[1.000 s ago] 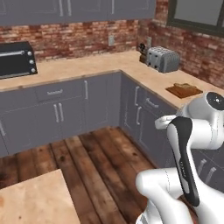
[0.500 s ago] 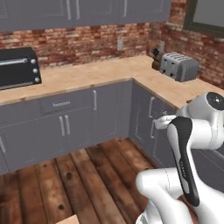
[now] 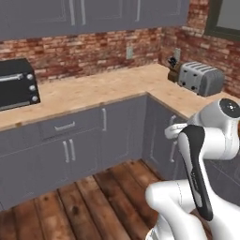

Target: Retrieve the sausage and cheese from the fridge and place them on the cutting board on the counter.

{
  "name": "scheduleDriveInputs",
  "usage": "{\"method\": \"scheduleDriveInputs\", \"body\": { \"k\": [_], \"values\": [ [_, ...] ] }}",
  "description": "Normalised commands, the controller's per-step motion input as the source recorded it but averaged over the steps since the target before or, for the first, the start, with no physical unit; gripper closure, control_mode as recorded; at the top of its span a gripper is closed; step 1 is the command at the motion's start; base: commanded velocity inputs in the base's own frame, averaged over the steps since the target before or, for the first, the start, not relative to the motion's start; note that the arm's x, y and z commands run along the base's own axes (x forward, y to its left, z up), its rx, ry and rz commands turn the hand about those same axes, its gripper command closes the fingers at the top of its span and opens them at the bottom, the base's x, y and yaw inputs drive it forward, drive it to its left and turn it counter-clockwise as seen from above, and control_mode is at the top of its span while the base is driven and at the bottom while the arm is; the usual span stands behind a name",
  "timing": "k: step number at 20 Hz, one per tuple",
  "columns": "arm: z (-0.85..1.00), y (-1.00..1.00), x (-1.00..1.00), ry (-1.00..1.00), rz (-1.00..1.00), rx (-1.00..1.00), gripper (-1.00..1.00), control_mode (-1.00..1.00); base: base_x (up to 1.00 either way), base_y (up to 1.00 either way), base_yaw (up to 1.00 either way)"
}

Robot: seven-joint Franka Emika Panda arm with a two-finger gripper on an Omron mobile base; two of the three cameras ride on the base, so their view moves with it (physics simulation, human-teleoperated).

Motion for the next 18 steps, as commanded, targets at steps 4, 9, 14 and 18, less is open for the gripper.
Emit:
{"method": "scheduleDriveInputs", "body": {
  "k": [4, 9, 14, 18],
  "values": [
    [0.00, 0.00, 0.00, 0.00, 0.00, 0.00, 1.00, 1.00, 0.49, 0.05, -0.45],
    [0.00, 0.00, 0.00, 0.00, 0.00, 0.00, 1.00, 1.00, 0.40, 0.08, -0.59],
    [0.00, 0.00, 0.00, 0.00, 0.00, 0.00, 1.00, 1.00, 0.41, 0.09, -0.57],
    [0.00, 0.00, 0.00, 0.00, 0.00, 0.00, 1.00, 1.00, 0.50, 0.15, -0.54]
  ]
}}
